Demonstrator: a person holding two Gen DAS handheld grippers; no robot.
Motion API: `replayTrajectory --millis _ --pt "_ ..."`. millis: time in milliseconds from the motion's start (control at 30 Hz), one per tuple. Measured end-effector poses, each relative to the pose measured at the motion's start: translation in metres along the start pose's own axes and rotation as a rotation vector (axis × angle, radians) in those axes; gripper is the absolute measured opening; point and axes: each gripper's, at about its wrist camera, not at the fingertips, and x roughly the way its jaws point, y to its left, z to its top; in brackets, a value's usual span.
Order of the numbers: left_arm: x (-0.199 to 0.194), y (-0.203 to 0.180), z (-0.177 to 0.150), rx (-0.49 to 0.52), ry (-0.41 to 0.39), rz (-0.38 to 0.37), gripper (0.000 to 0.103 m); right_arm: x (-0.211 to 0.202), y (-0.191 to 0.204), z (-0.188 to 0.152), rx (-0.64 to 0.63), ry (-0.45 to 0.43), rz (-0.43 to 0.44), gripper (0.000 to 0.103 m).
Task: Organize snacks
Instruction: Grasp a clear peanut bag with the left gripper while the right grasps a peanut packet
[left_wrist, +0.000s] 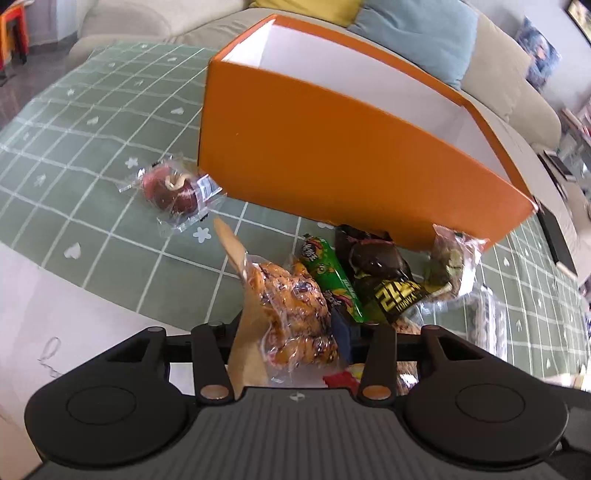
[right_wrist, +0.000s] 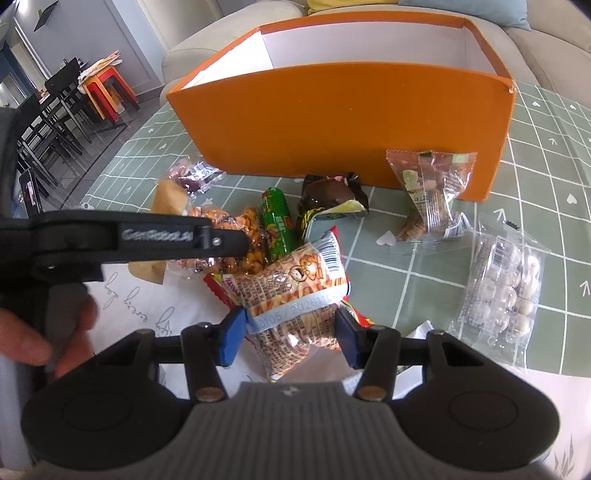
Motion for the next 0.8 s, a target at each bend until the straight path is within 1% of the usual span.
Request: replayTrajectory --millis 100,267,333,400,467,567,700,800 --pt "0.001 0.003 0.001 -0.016 -0.004 -0.008 0.049 0.000 -0.001 0.000 0.004 0.000 0.002 0.050" --pt "-0.010 0.003 -0.002 0.006 -0.026 -0.021 0.042 -0.001 -0.005 0.001 0.020 -0.004 0.004 0.046" --pt "-0.014 0.002 -0.002 0.029 -0.034 -0.012 0.040 -0.002 -0.006 0.001 0.023 -0.008 0.005 0.045" --pt "-0.019 0.001 -0.002 0.045 -0.044 -0.013 0.034 -0.003 -0.007 0.001 0.025 -0.014 0.003 0.043" --pt "-0.025 0.001 0.000 0.061 -0.050 -0.019 0.031 -0.005 -0.008 0.001 0.030 -0.015 0.001 0.043" --pt "-0.030 -0.001 -0.002 0.105 -0.060 0.006 0.031 -0.008 -0.008 0.001 0.033 -0.016 0.007 0.042" --pt "-0.040 0.002 -0.004 0.110 -0.077 -0.021 0.031 -0.013 -0.005 0.002 0.021 -0.026 0.006 0.041" --pt "-0.050 0.004 -0.004 0.120 -0.092 -0.016 0.031 -0.021 -0.001 0.003 0.007 -0.041 0.012 0.040"
